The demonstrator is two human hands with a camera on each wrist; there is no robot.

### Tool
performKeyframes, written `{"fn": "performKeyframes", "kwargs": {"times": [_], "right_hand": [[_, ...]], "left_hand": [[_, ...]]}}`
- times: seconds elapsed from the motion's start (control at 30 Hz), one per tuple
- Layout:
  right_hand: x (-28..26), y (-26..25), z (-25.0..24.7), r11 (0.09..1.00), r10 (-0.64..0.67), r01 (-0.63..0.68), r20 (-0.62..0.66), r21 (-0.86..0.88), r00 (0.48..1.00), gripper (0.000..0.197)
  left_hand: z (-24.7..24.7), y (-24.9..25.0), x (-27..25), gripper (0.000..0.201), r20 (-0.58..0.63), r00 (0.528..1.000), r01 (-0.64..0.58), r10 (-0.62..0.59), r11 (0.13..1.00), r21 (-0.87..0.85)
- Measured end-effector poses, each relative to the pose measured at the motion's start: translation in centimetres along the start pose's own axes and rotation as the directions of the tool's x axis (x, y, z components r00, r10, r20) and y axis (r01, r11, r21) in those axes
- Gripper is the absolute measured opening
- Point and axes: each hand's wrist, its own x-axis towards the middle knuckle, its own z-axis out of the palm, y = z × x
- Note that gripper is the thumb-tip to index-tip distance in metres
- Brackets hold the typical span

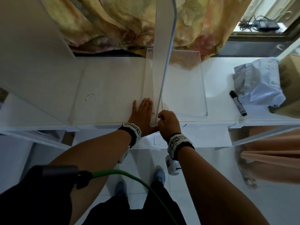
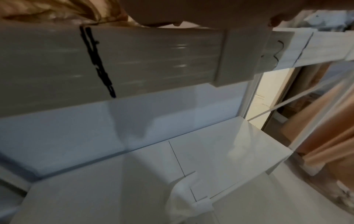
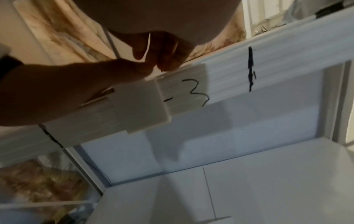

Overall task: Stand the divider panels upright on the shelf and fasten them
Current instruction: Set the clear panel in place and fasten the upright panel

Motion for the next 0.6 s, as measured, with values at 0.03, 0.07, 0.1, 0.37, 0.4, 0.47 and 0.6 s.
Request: {"fn": "performKeyframes", "kwargs": {"times": [0.03,0.07,0.1,0.37,0.4,0.47,0.6], "right_hand": [[0.3,0.3,-0.6,0.998,-0.040,0.038,-0.027,-0.055,0.999,0.020],[0.7,0.5,-1.0,0.991,-0.082,0.076,-0.051,-0.105,0.995,0.025],[1.3,0.6,-1.4,0.980,-0.121,0.113,-0.038,-0.166,0.992,0.032],[2.6,4.5,-2.2,0.862,-0.120,0.252,0.306,-0.440,0.944,0.051],[2.5,5.0,-2.6,0.853,-0.120,0.254,0.302,-0.456,0.946,0.052],[2.5,6.2,-3.8,0.836,-0.108,0.245,0.290,-0.491,0.951,0.053],[2.3,8.2,-6.2,0.829,-0.106,0.247,0.293,-0.502,0.950,0.051]], "left_hand": [[-0.2,0.4,-0.2,0.123,-0.013,0.999,0.035,-0.035,0.999,-0.025],[-0.4,0.9,-0.1,0.120,-0.029,0.998,0.060,-0.061,0.997,-0.046],[-0.5,1.4,0.0,0.114,-0.043,0.996,0.077,-0.079,0.996,-0.055],[1.6,3.2,1.1,0.092,-0.055,0.973,0.210,-0.223,0.962,-0.176],[1.4,3.4,1.0,0.091,-0.058,0.970,0.222,-0.235,0.958,-0.181],[0.9,3.7,0.8,0.090,-0.053,0.966,0.239,-0.252,0.954,-0.179],[0.9,3.7,0.4,0.087,-0.046,0.960,0.265,-0.276,0.949,-0.171]]}}
